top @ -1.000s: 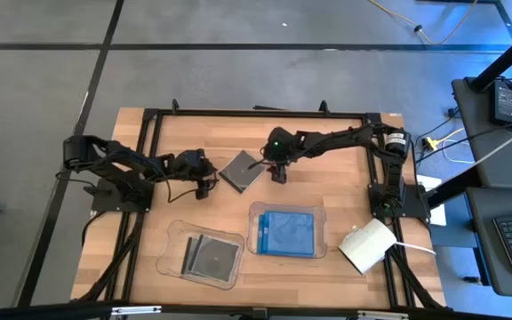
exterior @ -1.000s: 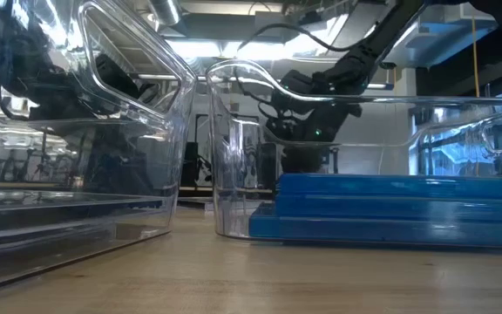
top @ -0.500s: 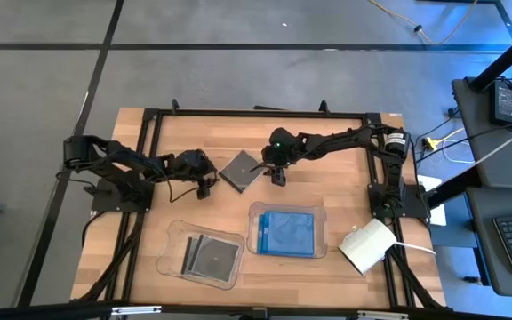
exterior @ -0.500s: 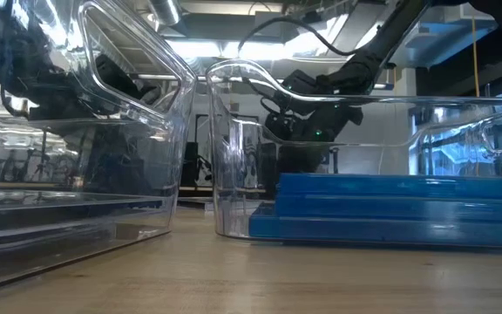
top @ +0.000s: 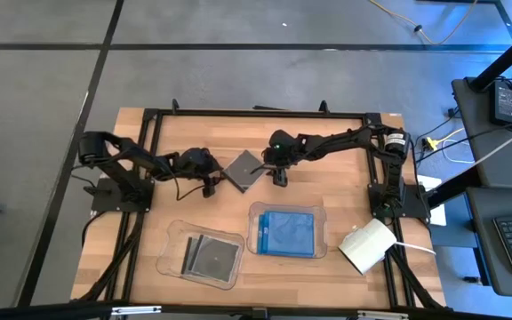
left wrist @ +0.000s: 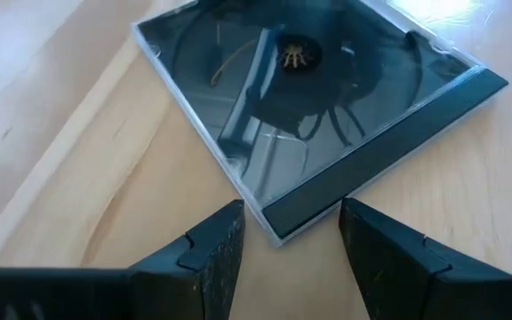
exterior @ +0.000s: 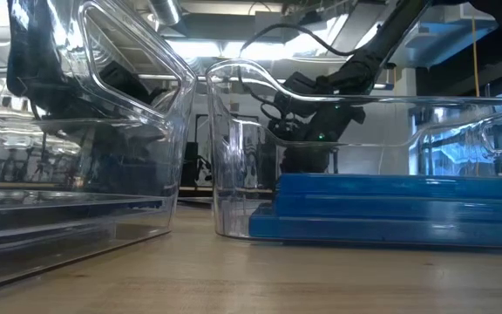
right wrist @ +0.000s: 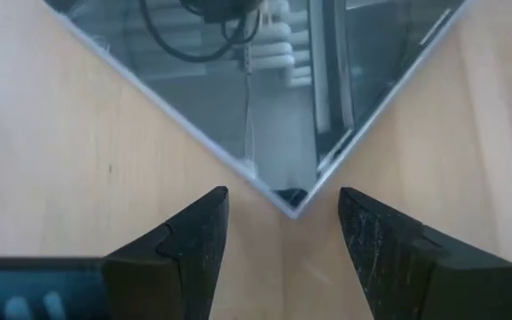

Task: Pick & place jewel cases by type
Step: Put the black CD case into the left transparent bin

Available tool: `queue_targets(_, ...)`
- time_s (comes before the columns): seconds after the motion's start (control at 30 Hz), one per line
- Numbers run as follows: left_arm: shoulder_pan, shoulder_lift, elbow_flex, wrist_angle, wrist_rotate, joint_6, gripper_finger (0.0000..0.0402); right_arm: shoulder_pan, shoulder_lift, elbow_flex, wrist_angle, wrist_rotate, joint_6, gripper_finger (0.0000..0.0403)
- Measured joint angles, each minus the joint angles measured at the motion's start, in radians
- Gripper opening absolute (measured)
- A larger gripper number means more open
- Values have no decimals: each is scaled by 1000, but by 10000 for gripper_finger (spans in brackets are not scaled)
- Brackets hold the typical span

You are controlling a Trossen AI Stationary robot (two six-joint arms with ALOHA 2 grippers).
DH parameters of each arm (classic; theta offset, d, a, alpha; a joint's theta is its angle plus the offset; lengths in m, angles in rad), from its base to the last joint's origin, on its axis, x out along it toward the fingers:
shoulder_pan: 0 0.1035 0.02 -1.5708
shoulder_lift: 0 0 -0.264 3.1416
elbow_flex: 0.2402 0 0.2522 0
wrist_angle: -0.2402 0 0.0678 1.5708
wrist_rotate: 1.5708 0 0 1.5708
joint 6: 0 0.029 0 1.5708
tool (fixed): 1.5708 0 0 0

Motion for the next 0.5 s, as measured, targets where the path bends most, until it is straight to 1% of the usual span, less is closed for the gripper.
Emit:
queue_targets(0.17, -1, 39, 0, 72, 39, 95, 184, -1, 18, 2, 10, 2, 0, 219)
queue_targets(0.33, -2, 62, 0, 102, 37, 189, 184, -1, 56, 6, 23, -4, -6, 219)
queue_targets(0.5, -4, 62, -1, 108, 23, 266, 184, -2, 60, 4, 33, -29, -7, 219)
